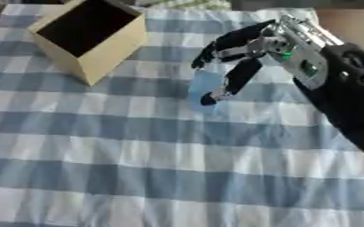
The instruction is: Pick up objects on the table and place them in the box.
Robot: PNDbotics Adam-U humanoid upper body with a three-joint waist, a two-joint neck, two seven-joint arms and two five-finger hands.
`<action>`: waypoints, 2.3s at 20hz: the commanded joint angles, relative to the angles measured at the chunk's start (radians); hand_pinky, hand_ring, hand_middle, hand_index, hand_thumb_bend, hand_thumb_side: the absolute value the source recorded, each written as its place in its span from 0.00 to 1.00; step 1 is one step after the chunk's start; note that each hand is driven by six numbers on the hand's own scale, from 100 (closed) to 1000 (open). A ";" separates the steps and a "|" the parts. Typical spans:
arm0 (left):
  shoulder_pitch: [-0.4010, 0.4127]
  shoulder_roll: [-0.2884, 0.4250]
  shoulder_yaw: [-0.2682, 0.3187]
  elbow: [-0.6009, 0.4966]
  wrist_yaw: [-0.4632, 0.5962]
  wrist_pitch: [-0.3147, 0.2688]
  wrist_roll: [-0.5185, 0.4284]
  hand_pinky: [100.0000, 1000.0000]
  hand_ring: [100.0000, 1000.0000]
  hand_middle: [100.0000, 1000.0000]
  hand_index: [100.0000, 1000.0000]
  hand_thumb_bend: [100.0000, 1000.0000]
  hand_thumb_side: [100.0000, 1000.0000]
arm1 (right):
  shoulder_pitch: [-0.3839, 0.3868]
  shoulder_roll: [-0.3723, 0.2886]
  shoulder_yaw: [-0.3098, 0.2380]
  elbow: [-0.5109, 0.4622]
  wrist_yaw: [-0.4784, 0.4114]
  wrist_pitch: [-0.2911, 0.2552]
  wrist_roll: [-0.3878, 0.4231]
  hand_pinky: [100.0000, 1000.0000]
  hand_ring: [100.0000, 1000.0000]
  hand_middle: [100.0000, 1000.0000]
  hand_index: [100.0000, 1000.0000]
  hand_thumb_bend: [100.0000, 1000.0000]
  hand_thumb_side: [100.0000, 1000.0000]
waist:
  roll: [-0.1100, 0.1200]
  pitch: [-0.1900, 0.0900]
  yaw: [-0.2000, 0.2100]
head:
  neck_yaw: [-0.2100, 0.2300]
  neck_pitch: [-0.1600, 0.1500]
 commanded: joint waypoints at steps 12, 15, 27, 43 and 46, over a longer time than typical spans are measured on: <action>-0.002 0.000 0.001 -0.014 -0.003 0.007 -0.010 0.58 0.68 0.74 0.79 0.00 0.71 | -0.003 0.047 -0.043 0.105 0.044 -0.040 0.029 0.76 0.76 0.73 0.96 0.37 0.81 | 0.009 -0.009 0.010 | -0.009 -0.004; -0.002 -0.001 0.000 -0.014 -0.005 0.009 -0.010 0.58 0.68 0.73 0.79 0.00 0.72 | -0.004 0.053 -0.044 0.098 0.018 -0.026 0.013 0.72 0.72 0.63 0.88 0.24 0.75 | 0.010 -0.008 0.011 | -0.007 -0.003; 0.000 0.000 0.002 -0.014 -0.011 0.014 -0.013 0.58 0.68 0.73 0.79 0.00 0.72 | -0.016 -0.019 -0.082 -0.103 -0.084 0.093 -0.101 0.70 0.69 0.58 0.79 0.00 0.66 | 0.006 -0.016 0.010 | -0.003 -0.007; -0.020 0.012 -0.007 -0.014 0.005 0.015 -0.031 0.58 0.68 0.73 0.79 0.00 0.71 | -0.182 0.108 -0.234 0.009 -0.005 0.105 -0.215 0.73 0.70 0.60 0.80 0.00 0.56 | -0.001 -0.026 0.031 | -0.044 -0.022; -0.024 0.012 -0.012 -0.014 0.013 0.017 -0.040 0.58 0.68 0.73 0.79 0.00 0.72 | -0.236 0.179 -0.281 0.150 0.068 0.061 -0.254 0.72 0.69 0.59 0.80 0.00 0.56 | -0.005 -0.029 0.044 | -0.071 -0.018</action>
